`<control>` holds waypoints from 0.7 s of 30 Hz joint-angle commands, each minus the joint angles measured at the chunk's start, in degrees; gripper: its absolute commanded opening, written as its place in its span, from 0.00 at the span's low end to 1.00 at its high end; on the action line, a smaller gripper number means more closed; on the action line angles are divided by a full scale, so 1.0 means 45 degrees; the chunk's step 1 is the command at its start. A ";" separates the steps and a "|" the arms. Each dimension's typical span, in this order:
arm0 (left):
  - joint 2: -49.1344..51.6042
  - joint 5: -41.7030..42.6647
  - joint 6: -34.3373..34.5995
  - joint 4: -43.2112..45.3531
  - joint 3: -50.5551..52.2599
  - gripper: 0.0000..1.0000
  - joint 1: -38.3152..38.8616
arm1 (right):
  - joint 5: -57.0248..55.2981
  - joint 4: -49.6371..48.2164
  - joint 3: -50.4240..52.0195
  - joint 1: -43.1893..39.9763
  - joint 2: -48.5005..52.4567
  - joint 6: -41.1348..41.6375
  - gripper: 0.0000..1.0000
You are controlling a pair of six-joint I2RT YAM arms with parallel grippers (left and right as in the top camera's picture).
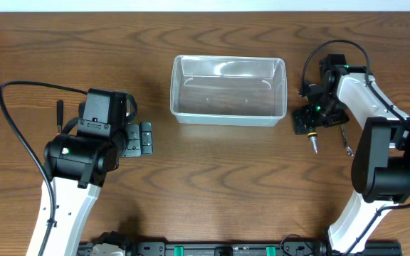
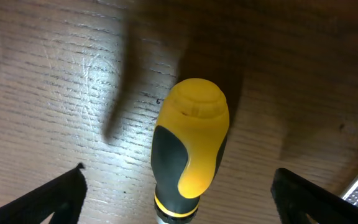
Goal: Pack container
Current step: 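Lower the right gripper and grasp the yellow-black screwdriver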
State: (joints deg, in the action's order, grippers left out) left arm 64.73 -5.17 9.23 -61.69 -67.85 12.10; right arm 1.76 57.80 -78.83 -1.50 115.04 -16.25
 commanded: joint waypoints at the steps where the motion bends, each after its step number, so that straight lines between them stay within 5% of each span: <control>1: 0.0024 -0.0209 0.0214 -0.0039 -0.0141 0.98 -0.0058 | 0.0136 0.0010 -0.0175 -0.0141 0.0471 -0.0024 0.95; 21: 0.0024 -0.0209 0.0214 -0.0039 -0.0141 0.98 -0.0058 | -0.0869 -0.0170 -0.0175 -0.0151 0.0850 0.0228 0.89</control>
State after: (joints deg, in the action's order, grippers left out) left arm 64.73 -5.17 9.23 -61.69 -67.85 12.10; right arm -1.43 57.30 -79.09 -1.72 117.73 -15.66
